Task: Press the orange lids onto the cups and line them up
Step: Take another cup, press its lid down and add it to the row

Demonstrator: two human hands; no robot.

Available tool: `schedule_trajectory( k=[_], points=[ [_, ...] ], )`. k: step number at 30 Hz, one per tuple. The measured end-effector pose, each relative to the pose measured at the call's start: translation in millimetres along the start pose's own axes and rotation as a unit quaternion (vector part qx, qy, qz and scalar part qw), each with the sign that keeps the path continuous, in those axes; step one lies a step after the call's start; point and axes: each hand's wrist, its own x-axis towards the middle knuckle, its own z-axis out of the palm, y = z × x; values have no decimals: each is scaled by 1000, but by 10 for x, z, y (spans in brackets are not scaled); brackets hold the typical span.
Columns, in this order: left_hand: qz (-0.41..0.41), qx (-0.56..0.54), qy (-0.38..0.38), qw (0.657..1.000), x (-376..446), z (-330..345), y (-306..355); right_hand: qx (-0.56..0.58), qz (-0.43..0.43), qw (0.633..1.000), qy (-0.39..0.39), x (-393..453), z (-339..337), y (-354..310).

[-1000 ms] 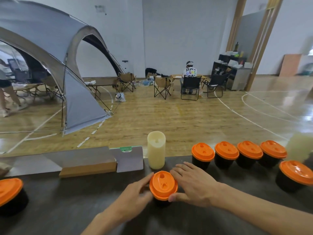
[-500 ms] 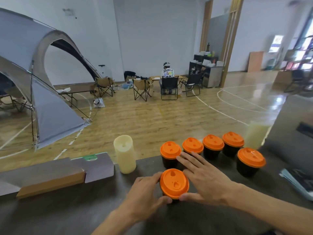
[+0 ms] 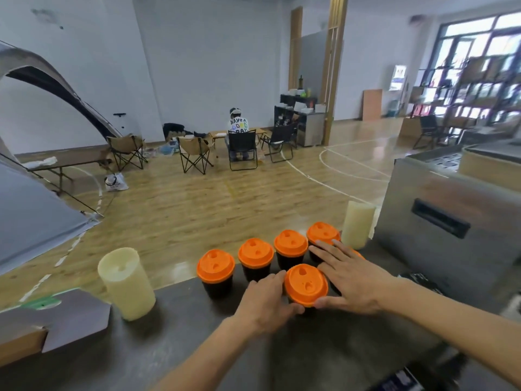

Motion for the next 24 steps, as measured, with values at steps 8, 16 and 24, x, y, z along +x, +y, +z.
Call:
schedule_trajectory(
  k=[8,16,24],
  points=[
    [-18,-19,0,1000,247,153,-30,22,-19,999,-19,156,138,275],
    [-54,-28,-15,998,249,144,14,49,11,998,-49,144,93,328],
    [-28,138,110,984,-652,-236,-482,65,-33,989,127,172,-256,-508]
  ],
)
